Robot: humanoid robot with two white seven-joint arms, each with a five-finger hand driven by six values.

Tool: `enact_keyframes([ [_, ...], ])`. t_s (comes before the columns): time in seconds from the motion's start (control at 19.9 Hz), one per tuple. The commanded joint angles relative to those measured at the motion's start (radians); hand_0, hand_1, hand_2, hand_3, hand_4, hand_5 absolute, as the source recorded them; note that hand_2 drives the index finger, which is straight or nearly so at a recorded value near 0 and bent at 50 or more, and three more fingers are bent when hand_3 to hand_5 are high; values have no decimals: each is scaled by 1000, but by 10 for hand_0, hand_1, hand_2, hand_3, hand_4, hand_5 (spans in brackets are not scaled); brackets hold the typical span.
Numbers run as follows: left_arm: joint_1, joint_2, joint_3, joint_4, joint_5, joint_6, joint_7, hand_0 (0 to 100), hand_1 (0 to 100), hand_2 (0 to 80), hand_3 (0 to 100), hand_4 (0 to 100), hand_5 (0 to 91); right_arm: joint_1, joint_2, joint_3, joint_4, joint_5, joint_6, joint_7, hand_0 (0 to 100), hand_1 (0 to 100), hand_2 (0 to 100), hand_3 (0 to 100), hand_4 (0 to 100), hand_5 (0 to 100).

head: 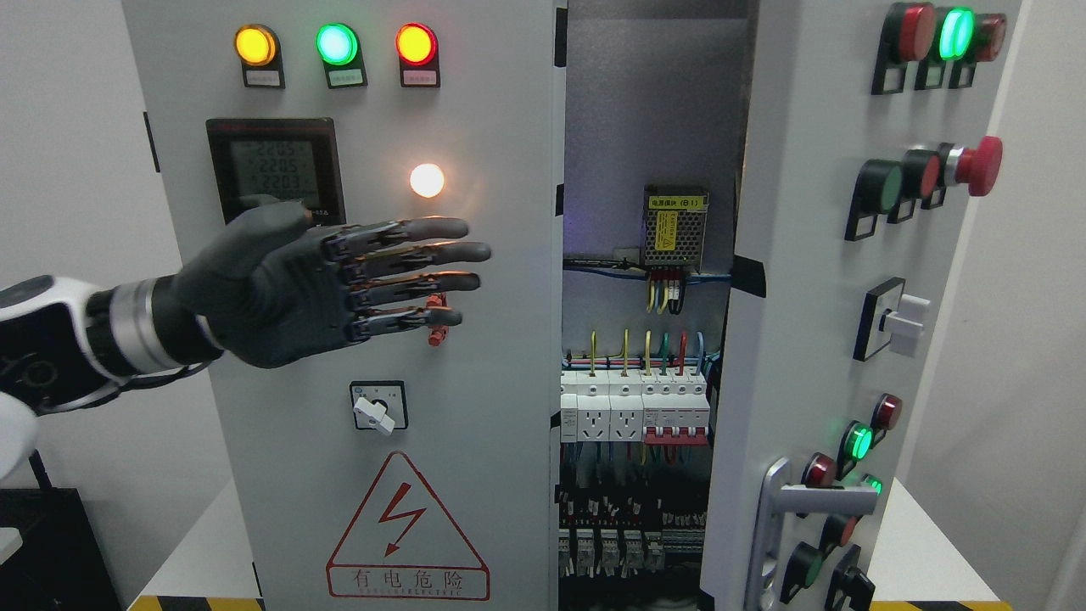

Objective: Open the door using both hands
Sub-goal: 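Reach the left hand toward the gap between the two doors, then push the push-button door outward with the left hand to swing it open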

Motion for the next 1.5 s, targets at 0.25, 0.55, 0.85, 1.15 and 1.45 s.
enact_keyframes([
  [0.25,-64,-422,-221,97,50,3,113,120,389,0,0,0,0,0,0,0,0,-25,0,0,120,389,0,0,0,0],
  [0.55,-55,-449,-189,94,72,5,110,120,389,0,0,0,0,0,0,0,0,-25,0,0,120,389,0,0,0,0],
  [0.85,-49,-513,-134,96,70,35,111,120,389,0,0,0,0,0,0,0,0,-25,0,0,120,389,0,0,0,0],
  [1.15,-49,-559,-115,93,58,68,122,120,389,0,0,0,0,0,0,0,0,-25,0,0,120,389,0,0,0,0],
  [1.45,-52,-588,-118,41,55,68,276,120,389,0,0,0,0,0,0,0,0,-25,0,0,120,389,0,0,0,0],
])
